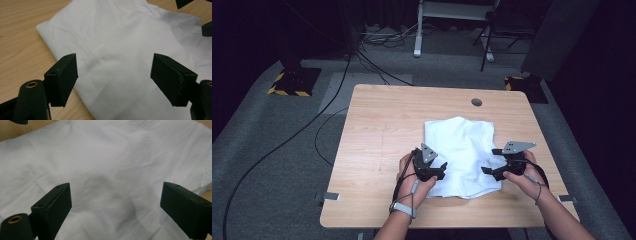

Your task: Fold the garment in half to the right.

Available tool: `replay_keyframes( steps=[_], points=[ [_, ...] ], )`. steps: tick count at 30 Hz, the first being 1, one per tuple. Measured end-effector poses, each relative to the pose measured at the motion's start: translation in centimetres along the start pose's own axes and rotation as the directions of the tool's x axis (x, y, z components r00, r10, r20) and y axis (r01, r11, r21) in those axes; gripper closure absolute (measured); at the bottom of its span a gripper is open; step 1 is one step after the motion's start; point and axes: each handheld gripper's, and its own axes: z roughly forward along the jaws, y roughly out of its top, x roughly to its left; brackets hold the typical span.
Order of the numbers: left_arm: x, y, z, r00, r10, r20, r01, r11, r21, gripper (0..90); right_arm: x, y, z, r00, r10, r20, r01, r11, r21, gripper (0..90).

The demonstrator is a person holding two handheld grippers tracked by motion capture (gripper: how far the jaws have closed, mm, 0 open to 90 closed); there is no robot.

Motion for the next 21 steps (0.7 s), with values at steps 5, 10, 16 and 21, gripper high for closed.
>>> replay_keyframes(
  steps=[5, 10, 16, 21],
  points=[
    [-0.4, 0.4, -2.2, 0.9998, 0.013, -0.013, -0.013, 0.9997, -0.022, 21.5, 0.5, 0.5, -2.1, 0.9998, -0.014, 0.011, 0.014, 1.000, -0.014, 9.6],
    [-0.5, 0.6, -4.1, 0.9992, 0.024, -0.033, -0.025, 0.9987, -0.045, 21.1, 0.9, 0.7, -4.5, 0.9993, -0.028, 0.023, 0.029, 0.999, -0.029, 9.6],
    [0.0, 0.4, -6.4, 0.9983, 0.025, -0.053, -0.028, 0.9981, -0.055, 20.7, 1.1, 0.5, -6.7, 0.9987, -0.037, 0.036, 0.038, 0.999, -0.034, 9.6],
    [0.6, 0.1, -7.7, 0.9974, 0.020, -0.069, -0.024, 0.9981, -0.057, 20.2, 1.0, 0.2, -7.8, 0.9981, -0.034, 0.051, 0.036, 0.999, -0.031, 9.4]
  ],
)
